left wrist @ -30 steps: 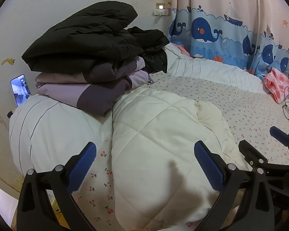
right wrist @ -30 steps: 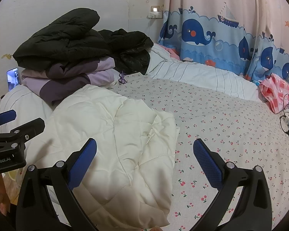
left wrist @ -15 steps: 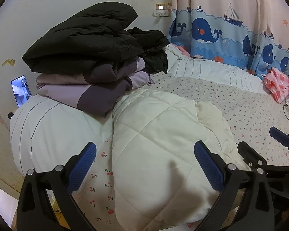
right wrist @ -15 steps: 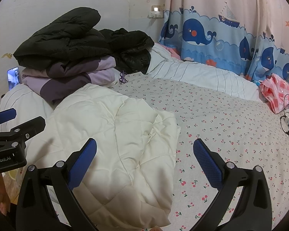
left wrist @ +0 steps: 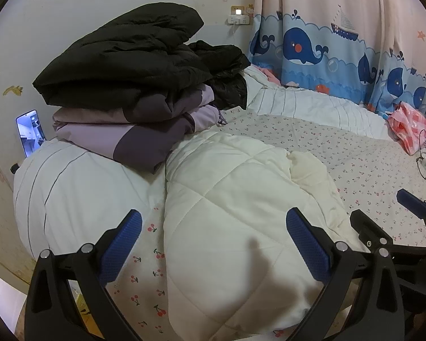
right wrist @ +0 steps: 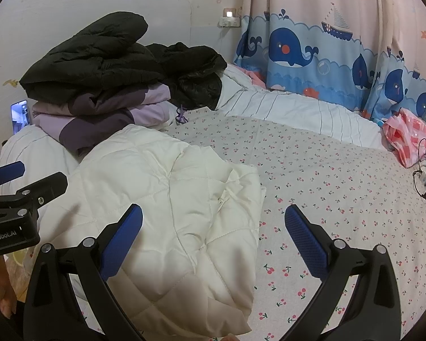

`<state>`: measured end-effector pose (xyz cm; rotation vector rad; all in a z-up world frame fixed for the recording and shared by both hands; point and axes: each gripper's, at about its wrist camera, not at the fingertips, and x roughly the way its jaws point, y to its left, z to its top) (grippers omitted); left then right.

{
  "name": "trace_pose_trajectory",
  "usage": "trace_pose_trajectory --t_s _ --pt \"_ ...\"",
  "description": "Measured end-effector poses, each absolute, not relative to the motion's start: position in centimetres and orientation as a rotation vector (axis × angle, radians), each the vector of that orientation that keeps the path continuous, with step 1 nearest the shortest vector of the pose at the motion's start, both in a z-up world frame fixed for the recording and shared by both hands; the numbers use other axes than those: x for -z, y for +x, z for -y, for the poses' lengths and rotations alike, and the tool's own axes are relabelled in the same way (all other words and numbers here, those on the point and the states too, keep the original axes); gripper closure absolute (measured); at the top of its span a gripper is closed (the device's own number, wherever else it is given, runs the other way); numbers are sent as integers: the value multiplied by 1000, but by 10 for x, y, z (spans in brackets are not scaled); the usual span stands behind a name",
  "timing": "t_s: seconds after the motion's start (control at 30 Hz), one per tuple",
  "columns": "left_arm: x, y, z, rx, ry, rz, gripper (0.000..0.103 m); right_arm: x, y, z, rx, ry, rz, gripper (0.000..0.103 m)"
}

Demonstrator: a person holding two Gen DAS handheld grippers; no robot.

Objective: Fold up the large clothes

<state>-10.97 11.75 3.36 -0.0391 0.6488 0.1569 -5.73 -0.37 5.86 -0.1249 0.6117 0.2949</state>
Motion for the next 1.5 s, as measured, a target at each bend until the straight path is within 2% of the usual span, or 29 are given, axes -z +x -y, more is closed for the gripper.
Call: trace_pose_trajectory --t_s 1.5 --pt "-35 -112 -113 -169 -36 -652 6 -58 -57 4 -299 -130 -609 6"
